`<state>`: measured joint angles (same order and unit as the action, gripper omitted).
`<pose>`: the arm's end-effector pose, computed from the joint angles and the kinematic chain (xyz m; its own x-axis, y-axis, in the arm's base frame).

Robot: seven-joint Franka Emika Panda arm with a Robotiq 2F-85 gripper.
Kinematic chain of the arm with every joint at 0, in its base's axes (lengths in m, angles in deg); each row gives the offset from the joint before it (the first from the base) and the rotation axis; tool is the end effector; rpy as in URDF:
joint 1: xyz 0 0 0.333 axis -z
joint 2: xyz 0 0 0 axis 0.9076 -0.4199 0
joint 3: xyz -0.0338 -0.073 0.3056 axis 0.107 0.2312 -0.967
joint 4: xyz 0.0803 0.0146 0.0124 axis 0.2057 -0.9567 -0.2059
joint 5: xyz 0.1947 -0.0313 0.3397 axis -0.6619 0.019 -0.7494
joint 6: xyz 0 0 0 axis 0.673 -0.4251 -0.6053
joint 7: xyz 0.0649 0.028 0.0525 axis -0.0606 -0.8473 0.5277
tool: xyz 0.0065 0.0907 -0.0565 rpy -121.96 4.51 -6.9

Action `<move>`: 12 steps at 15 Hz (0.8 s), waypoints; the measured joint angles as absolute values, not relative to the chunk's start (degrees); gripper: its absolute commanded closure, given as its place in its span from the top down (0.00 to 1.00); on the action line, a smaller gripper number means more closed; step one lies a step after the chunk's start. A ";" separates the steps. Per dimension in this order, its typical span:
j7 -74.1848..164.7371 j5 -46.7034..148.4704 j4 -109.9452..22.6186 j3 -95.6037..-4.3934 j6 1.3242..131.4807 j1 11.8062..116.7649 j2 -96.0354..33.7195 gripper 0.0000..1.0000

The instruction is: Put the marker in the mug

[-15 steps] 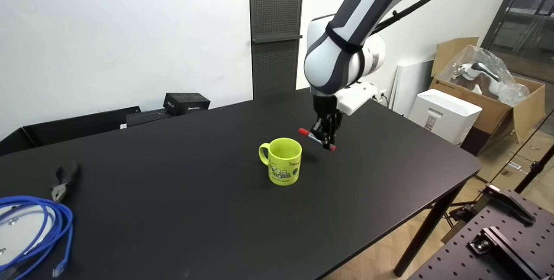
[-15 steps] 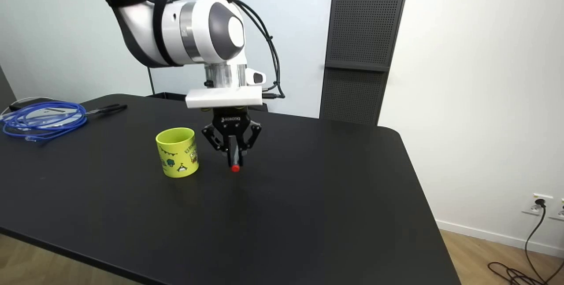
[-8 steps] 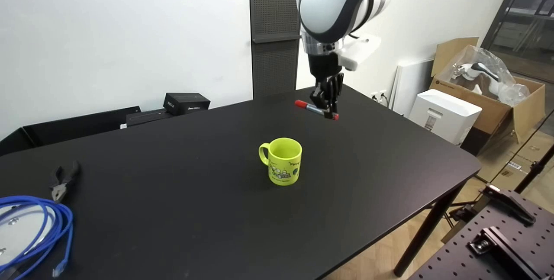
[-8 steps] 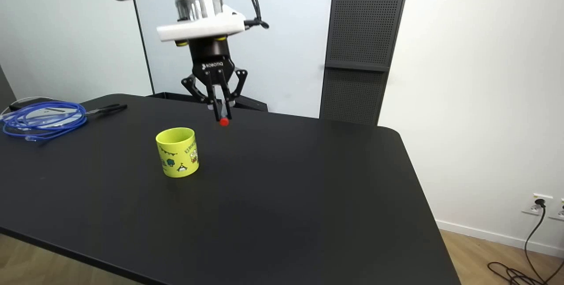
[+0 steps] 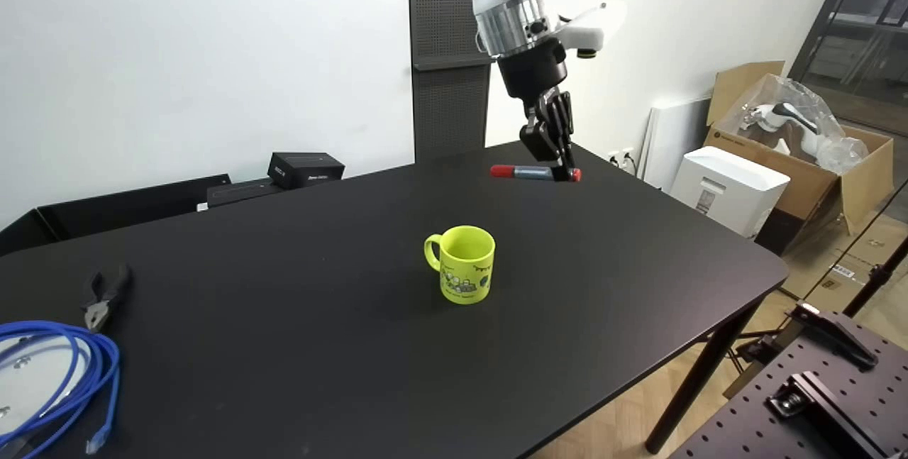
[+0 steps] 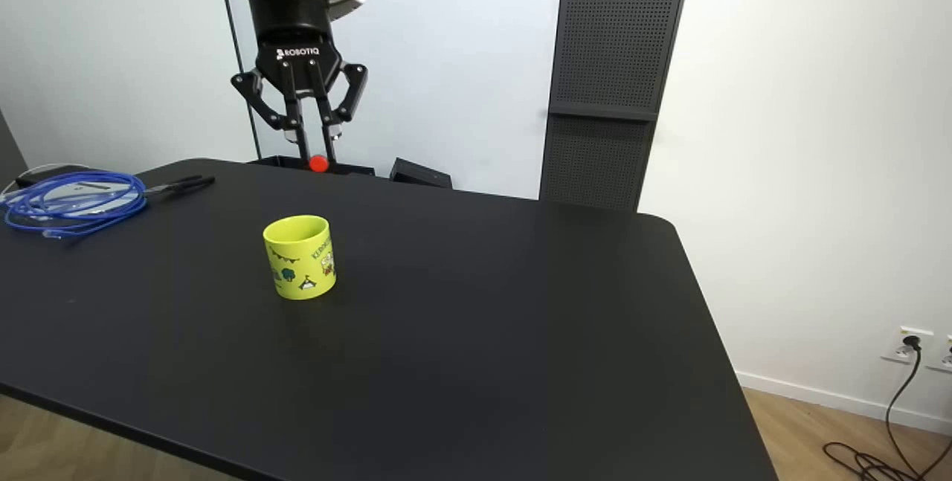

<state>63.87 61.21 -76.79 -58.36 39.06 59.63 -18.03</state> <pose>0.4905 0.0681 0.3365 0.7971 0.4475 -0.4055 0.5181 -0.8517 0.0786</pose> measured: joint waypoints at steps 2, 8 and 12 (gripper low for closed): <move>65.02 60.65 -75.65 -59.02 36.23 59.47 -18.66 0.22; 65.15 60.66 -75.84 -59.02 36.16 59.63 -18.98 0.05; 65.22 61.82 -74.22 -59.31 30.30 59.47 -20.89 0.05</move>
<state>65.22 61.82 -74.22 -59.31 30.30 59.47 -20.89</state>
